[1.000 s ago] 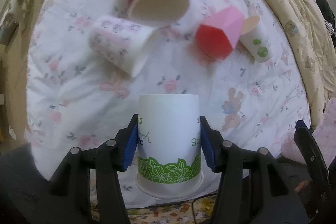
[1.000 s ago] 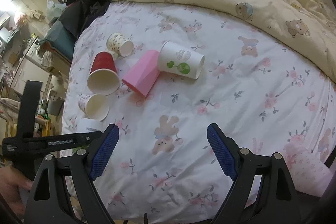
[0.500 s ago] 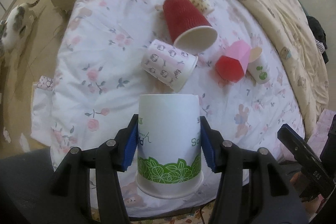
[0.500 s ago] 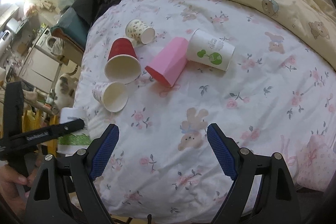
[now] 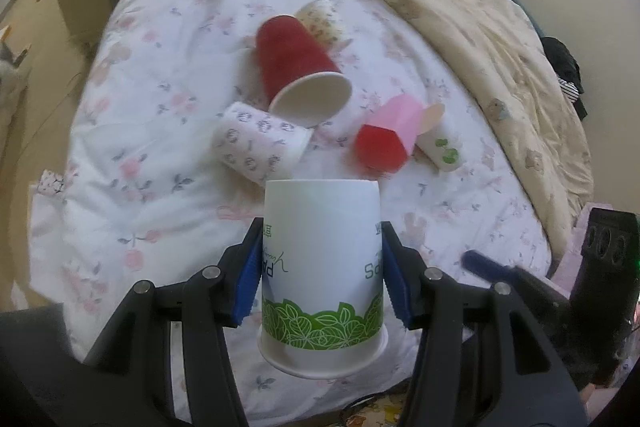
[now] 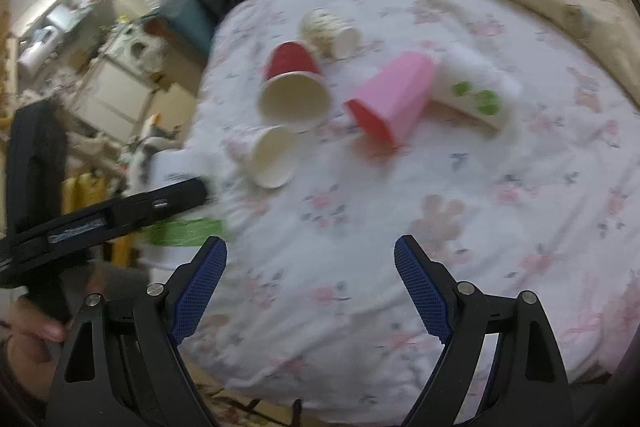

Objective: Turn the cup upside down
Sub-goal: 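Lift the cup with the left tool and rotate it bottom up, then lower the inverted cup onto the sheet and open the left tool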

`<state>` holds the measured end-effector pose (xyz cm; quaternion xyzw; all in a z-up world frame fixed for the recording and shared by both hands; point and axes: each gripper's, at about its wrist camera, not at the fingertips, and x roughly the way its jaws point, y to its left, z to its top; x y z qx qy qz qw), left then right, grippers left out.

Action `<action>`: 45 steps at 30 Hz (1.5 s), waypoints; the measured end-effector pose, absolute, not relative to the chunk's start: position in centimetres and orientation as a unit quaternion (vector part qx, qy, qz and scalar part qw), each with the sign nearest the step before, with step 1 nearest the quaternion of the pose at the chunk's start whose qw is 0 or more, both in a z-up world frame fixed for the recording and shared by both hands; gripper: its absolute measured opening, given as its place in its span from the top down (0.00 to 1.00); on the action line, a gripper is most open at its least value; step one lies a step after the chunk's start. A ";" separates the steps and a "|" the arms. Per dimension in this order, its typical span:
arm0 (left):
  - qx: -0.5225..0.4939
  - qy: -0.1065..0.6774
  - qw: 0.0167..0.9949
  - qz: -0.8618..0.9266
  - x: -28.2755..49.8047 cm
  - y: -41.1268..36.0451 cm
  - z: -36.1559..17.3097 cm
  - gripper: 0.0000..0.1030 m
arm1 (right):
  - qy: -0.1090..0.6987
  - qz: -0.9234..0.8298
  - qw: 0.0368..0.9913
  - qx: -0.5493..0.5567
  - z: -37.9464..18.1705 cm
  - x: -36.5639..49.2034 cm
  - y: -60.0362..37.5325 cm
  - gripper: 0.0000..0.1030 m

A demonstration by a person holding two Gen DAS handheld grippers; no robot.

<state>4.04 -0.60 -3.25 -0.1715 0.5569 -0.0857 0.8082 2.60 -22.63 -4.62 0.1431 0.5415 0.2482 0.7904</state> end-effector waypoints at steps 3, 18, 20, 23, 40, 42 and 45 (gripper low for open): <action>-0.186 0.558 0.803 -0.096 4.0 -0.6 -3.3 0.51 | 0.542 0.280 0.780 0.139 -4.5 2.3 -21.3 0.14; -0.192 0.545 0.810 -0.103 3.9 -0.7 -2.8 0.51 | 0.551 0.314 0.760 0.145 -4.8 1.9 -19.9 0.14; -0.191 0.545 0.809 -0.109 3.8 -0.9 -2.7 0.51 | 0.552 0.324 0.752 0.158 -4.8 1.9 -19.9 0.14; -0.182 0.545 0.810 -0.119 3.6 -1.5 -2.6 0.51 | 0.550 0.334 0.746 0.171 -4.8 2.0 -19.9 0.14; -0.177 0.550 0.806 -0.130 3.3 -1.9 -2.6 0.51 | 0.580 0.278 0.759 0.108 -6.6 2.2 -20.1 0.08; -0.173 0.551 0.806 -0.131 3.2 -2.0 -2.7 0.51 | 0.584 0.267 0.759 0.102 -6.9 2.2 -20.3 0.08; -0.161 0.549 0.811 -0.124 3.1 -2.1 -2.5 0.51 | 0.594 0.255 0.757 0.100 -7.3 2.3 -20.7 0.08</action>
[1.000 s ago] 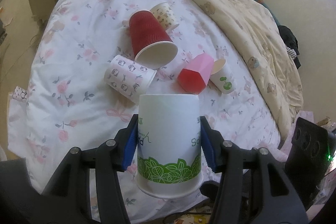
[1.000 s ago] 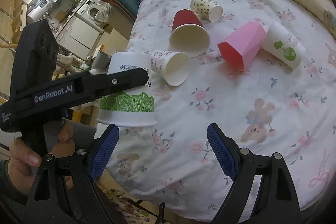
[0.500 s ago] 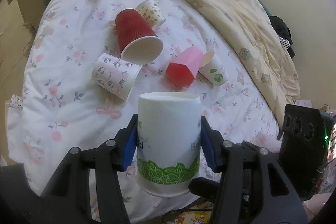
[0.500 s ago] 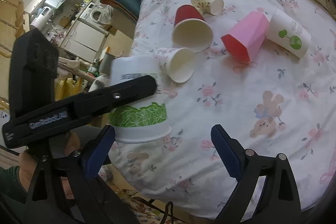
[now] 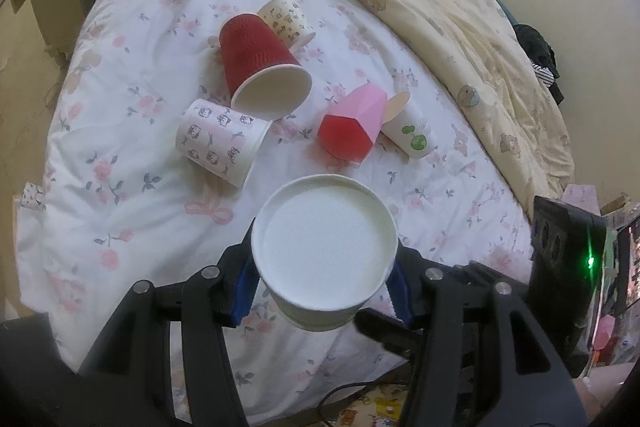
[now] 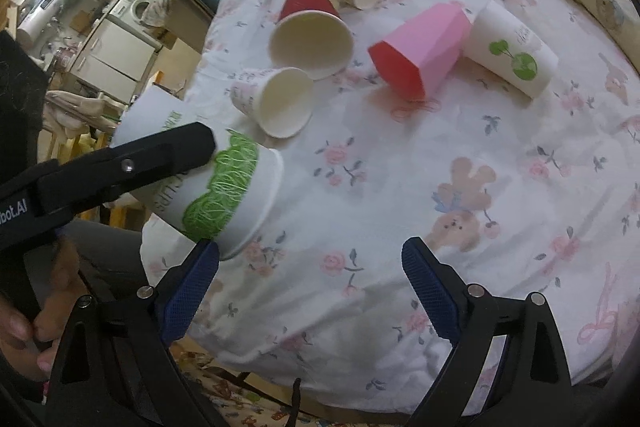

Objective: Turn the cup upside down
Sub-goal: 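Lower the inverted cup onto the sheet and open the left tool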

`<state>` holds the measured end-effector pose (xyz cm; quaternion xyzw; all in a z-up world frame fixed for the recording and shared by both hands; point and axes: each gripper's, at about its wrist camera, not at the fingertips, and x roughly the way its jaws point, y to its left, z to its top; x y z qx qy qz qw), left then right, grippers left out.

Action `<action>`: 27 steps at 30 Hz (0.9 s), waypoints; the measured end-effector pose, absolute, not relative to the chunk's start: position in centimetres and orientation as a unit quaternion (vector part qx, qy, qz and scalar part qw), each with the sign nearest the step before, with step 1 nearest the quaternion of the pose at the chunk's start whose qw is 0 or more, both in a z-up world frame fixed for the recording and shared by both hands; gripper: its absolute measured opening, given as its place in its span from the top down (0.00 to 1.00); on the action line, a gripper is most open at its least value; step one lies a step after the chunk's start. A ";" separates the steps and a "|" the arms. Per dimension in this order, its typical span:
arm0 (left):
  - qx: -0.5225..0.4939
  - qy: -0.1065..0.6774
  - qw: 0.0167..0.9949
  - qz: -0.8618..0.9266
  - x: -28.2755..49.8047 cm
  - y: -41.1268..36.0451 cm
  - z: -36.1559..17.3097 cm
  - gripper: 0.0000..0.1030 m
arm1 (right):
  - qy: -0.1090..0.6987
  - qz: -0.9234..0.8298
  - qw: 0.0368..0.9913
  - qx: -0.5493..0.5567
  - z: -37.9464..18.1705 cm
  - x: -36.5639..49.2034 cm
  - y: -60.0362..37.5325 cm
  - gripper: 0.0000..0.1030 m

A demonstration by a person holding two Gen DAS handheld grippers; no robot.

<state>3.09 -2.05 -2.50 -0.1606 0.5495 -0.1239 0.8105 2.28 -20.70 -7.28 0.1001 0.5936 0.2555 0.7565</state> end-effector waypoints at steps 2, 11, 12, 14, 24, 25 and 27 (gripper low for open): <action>-0.147 0.550 0.815 -0.109 3.5 -2.1 -2.4 0.51 | 0.589 0.243 0.765 0.099 -6.9 2.2 -21.5 0.08; -0.094 0.536 0.837 -0.059 6.8 -5.8 -3.6 0.51 | 0.540 0.095 0.818 0.177 -5.0 2.6 -31.1 0.08; -0.084 0.529 0.843 -0.053 7.2 -6.5 -4.0 0.51 | 0.539 0.085 0.818 0.185 -5.0 2.6 -31.9 0.08; -0.071 0.526 0.846 -0.039 7.8 -7.4 -4.9 0.51 | 0.538 0.080 0.815 0.200 -5.0 2.7 -32.6 0.08; -0.051 0.519 0.853 0.003 9.8 -9.9 -8.8 0.51 | 0.544 0.081 0.810 0.204 -5.0 3.1 -32.6 0.08; -0.049 0.520 0.852 0.005 9.9 -10.0 -9.1 0.51 | 0.545 0.083 0.809 0.204 -5.0 3.1 -32.6 0.08; -0.052 0.526 0.849 0.009 10.0 -9.8 -9.8 0.51 | 0.548 0.087 0.806 0.207 -5.1 3.1 -32.5 0.08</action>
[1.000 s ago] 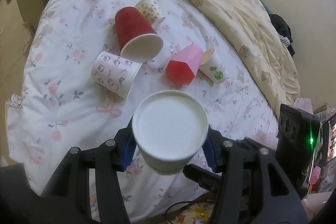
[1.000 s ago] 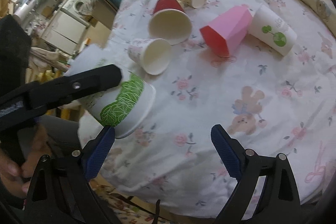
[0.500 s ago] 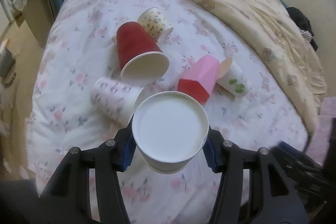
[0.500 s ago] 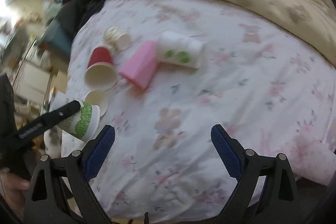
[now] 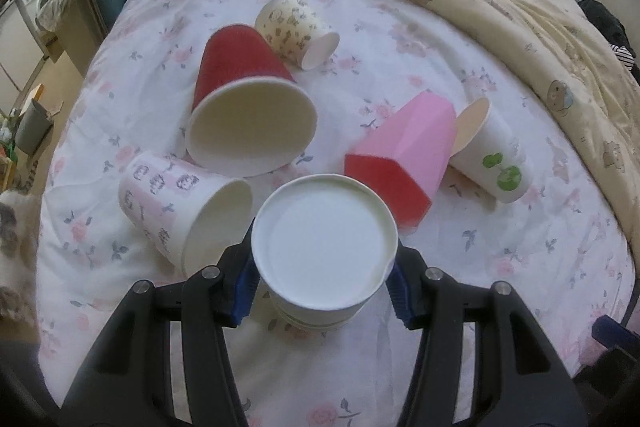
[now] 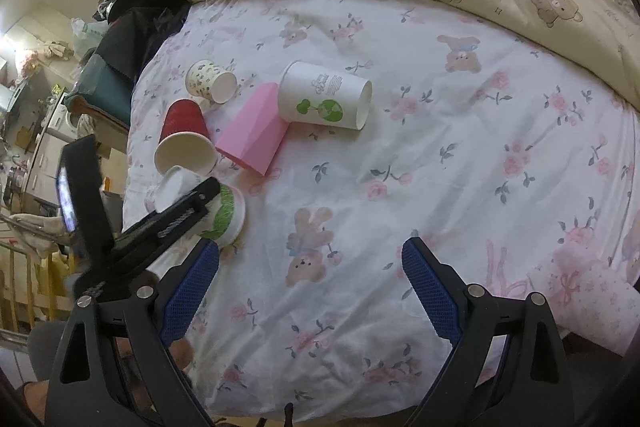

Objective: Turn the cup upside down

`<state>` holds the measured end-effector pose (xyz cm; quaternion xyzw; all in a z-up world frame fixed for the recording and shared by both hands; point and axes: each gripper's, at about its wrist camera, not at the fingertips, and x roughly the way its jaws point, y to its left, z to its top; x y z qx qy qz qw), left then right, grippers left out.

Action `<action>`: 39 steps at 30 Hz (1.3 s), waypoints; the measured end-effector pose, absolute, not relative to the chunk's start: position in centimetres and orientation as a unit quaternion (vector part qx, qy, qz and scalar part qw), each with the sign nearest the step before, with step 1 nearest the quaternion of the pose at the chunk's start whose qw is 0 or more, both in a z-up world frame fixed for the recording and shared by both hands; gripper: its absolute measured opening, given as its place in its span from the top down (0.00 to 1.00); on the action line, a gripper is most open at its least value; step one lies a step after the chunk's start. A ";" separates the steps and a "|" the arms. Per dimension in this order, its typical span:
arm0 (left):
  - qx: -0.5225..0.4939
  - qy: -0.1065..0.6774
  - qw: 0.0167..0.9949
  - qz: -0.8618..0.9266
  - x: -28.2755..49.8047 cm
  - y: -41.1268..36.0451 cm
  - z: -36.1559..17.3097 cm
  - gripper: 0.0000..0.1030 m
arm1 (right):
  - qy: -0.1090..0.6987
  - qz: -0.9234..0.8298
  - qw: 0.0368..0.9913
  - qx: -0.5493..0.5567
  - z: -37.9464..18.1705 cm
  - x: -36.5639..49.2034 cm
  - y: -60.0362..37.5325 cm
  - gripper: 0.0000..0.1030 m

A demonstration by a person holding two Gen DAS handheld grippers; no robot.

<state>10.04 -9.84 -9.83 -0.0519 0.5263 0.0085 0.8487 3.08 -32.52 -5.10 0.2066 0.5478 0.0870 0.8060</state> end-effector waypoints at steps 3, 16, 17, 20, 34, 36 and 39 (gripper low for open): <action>-0.059 0.544 0.837 0.007 10.2 -9.6 -11.1 0.49 | 0.550 0.089 0.805 0.205 -5.1 3.1 -32.3 0.08; -0.040 0.549 0.835 0.002 10.0 -10.0 -11.5 0.32 | 0.553 0.093 0.806 0.191 -5.3 3.2 -31.6 0.08; -0.039 0.547 0.836 0.002 9.9 -10.0 -11.4 0.30 | 0.554 0.093 0.805 0.190 -5.4 3.2 -31.6 0.08; -0.032 0.538 0.842 0.002 9.6 -10.2 -11.1 0.11 | 0.555 0.094 0.805 0.188 -5.3 3.3 -31.5 0.08; -0.025 0.494 0.869 -0.020 6.9 -9.2 -5.1 0.10 | 0.535 0.101 0.817 0.189 -4.4 3.2 -31.6 0.08; -0.028 0.475 0.879 -0.023 5.7 -8.5 -3.3 0.10 | 0.529 0.103 0.821 0.189 -4.1 3.1 -31.5 0.08; -0.027 0.443 0.896 -0.027 3.7 -7.0 -0.6 0.10 | 0.518 0.106 0.829 0.182 -3.5 2.9 -31.3 0.08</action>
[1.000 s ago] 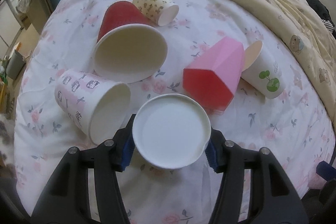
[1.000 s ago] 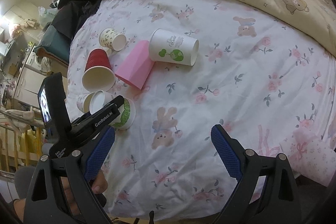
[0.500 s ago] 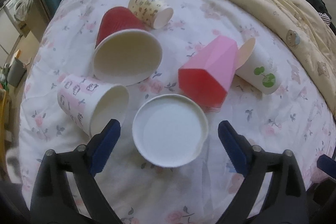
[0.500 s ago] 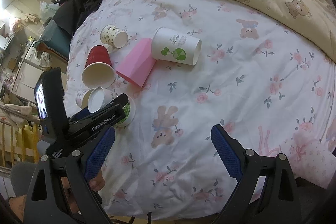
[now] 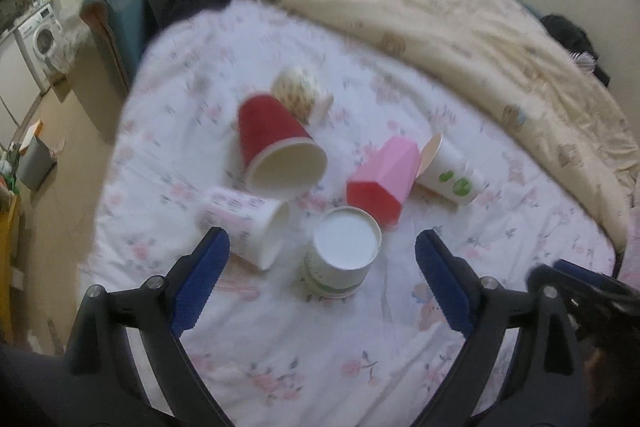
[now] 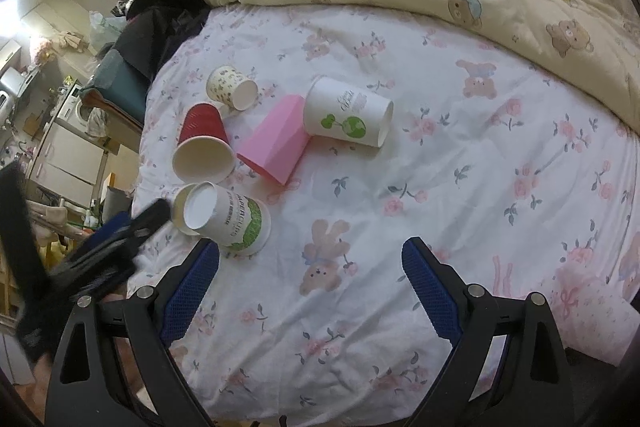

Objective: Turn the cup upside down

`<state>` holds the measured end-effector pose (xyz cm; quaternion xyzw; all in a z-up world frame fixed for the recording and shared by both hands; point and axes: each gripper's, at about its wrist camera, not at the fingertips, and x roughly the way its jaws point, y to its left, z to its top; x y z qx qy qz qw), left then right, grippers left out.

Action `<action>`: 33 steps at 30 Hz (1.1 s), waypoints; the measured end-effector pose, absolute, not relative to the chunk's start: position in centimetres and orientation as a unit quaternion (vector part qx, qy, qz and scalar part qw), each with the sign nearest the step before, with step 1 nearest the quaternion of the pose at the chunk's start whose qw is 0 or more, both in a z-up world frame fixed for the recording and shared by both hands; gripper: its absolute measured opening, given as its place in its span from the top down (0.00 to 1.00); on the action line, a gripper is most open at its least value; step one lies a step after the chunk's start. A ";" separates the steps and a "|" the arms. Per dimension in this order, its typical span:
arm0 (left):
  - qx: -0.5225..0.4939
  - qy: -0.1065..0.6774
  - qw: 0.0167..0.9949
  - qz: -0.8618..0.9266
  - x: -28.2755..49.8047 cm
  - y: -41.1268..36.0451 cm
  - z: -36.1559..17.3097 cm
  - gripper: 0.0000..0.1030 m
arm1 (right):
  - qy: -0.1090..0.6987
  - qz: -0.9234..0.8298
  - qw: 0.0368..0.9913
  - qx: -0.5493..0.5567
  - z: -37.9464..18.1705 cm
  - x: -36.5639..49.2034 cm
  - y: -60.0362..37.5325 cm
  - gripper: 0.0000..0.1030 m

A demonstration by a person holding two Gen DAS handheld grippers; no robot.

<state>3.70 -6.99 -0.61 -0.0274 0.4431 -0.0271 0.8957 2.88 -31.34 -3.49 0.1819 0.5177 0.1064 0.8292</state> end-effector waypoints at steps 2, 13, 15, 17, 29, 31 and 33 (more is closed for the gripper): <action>-0.019 0.424 0.905 -0.022 2.7 -6.2 0.7 0.10 | 0.509 0.110 0.836 0.175 -3.0 2.6 -31.0 0.08; -0.029 0.381 0.924 0.017 -3.5 -1.1 3.3 0.10 | 0.435 0.151 0.882 0.101 0.6 -1.5 -27.6 0.08; -0.030 0.384 0.922 0.021 -4.1 -0.8 2.9 0.10 | 0.425 0.152 0.887 0.097 0.7 -2.3 -27.1 0.08; -0.033 0.381 0.924 0.022 -4.8 -0.5 2.6 0.09 | 0.418 0.147 0.892 0.090 0.8 -3.0 -26.6 0.07; -0.034 0.387 0.921 0.016 -4.9 -0.7 1.1 0.00 | 0.413 0.135 0.900 0.046 -0.9 -3.3 -24.3 0.06; -0.033 0.388 0.921 0.015 -4.9 -0.9 1.1 0.00 | 0.415 0.135 0.898 0.046 -1.0 -3.2 -24.2 0.06; -0.033 0.389 0.920 0.011 -5.0 -1.0 1.0 0.00 | 0.415 0.135 0.899 0.043 -1.0 -3.3 -24.1 0.06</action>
